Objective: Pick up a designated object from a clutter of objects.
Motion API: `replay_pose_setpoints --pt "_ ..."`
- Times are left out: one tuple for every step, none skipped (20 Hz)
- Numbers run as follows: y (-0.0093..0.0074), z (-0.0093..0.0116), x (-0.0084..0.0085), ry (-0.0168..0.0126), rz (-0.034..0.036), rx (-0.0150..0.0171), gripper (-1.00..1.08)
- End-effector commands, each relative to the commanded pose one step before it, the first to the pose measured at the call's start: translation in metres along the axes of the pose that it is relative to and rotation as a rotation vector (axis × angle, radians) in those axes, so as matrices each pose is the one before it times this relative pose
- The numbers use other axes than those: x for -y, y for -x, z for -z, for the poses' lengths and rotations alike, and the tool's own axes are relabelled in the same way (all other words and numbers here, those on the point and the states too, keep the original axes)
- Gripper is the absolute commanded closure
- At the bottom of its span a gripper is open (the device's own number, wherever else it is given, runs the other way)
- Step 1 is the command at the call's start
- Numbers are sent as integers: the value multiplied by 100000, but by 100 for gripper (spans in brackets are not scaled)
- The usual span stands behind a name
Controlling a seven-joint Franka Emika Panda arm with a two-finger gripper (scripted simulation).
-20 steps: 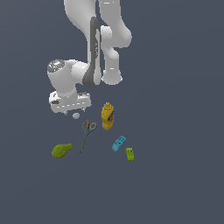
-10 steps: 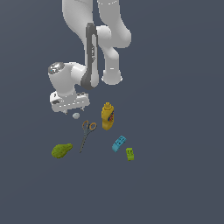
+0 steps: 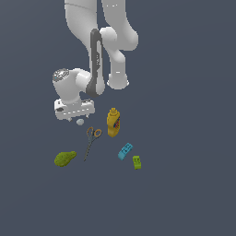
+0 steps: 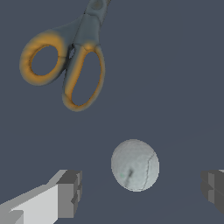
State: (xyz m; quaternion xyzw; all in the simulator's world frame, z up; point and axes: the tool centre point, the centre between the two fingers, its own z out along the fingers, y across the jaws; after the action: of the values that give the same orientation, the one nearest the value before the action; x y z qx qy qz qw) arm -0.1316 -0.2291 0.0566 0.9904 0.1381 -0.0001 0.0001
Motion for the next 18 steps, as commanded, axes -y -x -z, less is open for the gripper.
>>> replay_pose_setpoints --pt "65 -1088 33 -38 45 33 -92" --pt "1 -475 17 6 65 -23 -92" --pt "17 -430 -7 0 0 0 -92" --pt "13 -376 -9 0 0 0 -92" --pt "10 -324 -9 0 0 0 -92" --pt "-14 -262 13 16 65 -16 -92" --pt "5 -222 -8 0 0 0 -92" --pt "3 -172 -7 0 0 0 -92" --pt "2 -123 -5 0 0 0 -92" --pt "1 -73 -3 0 0 0 -92" --pt "0 -24 -1 0 0 0 -92" --pt "0 0 0 0 0 0 108" --pt "0 0 0 0 0 0 108" --pt "0 0 0 0 0 0 108" --pt "0 0 0 0 0 0 108" --pt "0 0 0 0 0 0 108" --pt "0 0 0 0 0 0 108" --pt "0 0 0 0 0 0 108"
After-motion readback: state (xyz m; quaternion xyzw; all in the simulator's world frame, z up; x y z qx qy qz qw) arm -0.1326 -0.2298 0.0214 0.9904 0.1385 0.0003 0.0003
